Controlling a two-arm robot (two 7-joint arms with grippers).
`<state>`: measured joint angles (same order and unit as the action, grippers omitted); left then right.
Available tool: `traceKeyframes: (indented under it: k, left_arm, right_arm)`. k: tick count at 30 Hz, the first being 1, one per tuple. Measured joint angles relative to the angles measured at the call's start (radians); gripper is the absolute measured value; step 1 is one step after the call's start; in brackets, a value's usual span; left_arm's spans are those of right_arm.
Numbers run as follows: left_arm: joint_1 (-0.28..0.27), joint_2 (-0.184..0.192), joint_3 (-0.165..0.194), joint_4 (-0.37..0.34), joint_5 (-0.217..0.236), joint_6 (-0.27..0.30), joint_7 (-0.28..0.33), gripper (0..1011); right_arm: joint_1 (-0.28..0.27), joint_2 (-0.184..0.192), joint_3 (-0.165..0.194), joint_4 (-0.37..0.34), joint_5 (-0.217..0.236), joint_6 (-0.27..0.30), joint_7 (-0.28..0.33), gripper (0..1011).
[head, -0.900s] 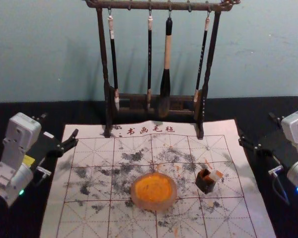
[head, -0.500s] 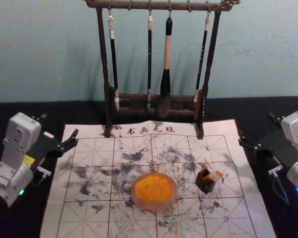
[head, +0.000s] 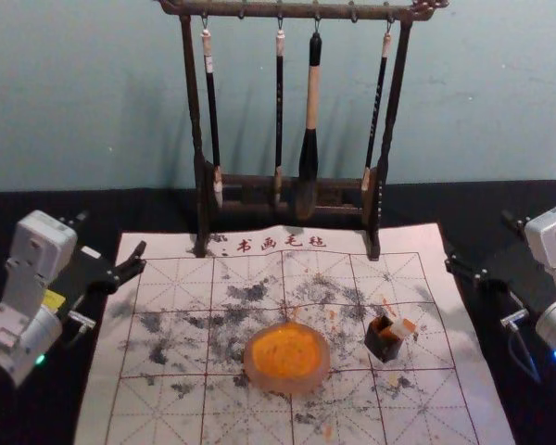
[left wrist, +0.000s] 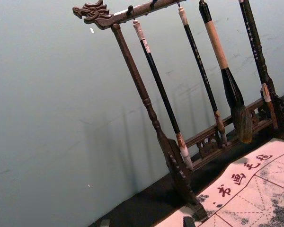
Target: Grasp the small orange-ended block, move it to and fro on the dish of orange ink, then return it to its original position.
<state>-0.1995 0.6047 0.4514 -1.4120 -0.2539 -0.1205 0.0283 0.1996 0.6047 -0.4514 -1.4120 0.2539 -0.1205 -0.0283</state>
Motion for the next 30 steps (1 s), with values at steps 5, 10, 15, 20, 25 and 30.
traceKeyframes:
  k: [5, 10, 15, 20, 25, 30]
  left_arm:
    - [0.000, 0.000, 0.000, 0.000, 0.000, 0.000, 0.000, 1001]
    - [0.000, 0.000, 0.000, 0.000, 0.000, 0.000, 0.000, 1002]
    - [0.000, 0.000, 0.000, 0.000, 0.000, 0.000, 0.000, 1001]
    - [0.000, 0.000, 0.000, 0.000, 0.000, 0.000, 0.000, 1001]
    - [0.000, 0.000, 0.000, 0.000, 0.000, 0.000, 0.000, 1001]
    - [0.000, 0.000, 0.000, 0.000, 0.000, 0.000, 0.000, 1001]
  right_arm:
    - [0.000, 0.000, 0.000, 0.000, 0.000, 0.000, 0.000, 1000]
    - [0.000, 0.000, 0.000, 0.000, 0.000, 0.000, 0.000, 1000]
    - [0.000, 0.000, 0.000, 0.000, 0.000, 0.000, 0.000, 1000]
    - [-0.001, 0.000, 0.012, -0.005, -0.004, 0.000, 0.012, 1000]
    - [-0.012, 0.009, 0.037, -0.029, 0.017, 0.012, 0.053, 1000]
    - [-0.042, 0.023, 0.072, -0.071, 0.056, 0.025, 0.083, 1000]
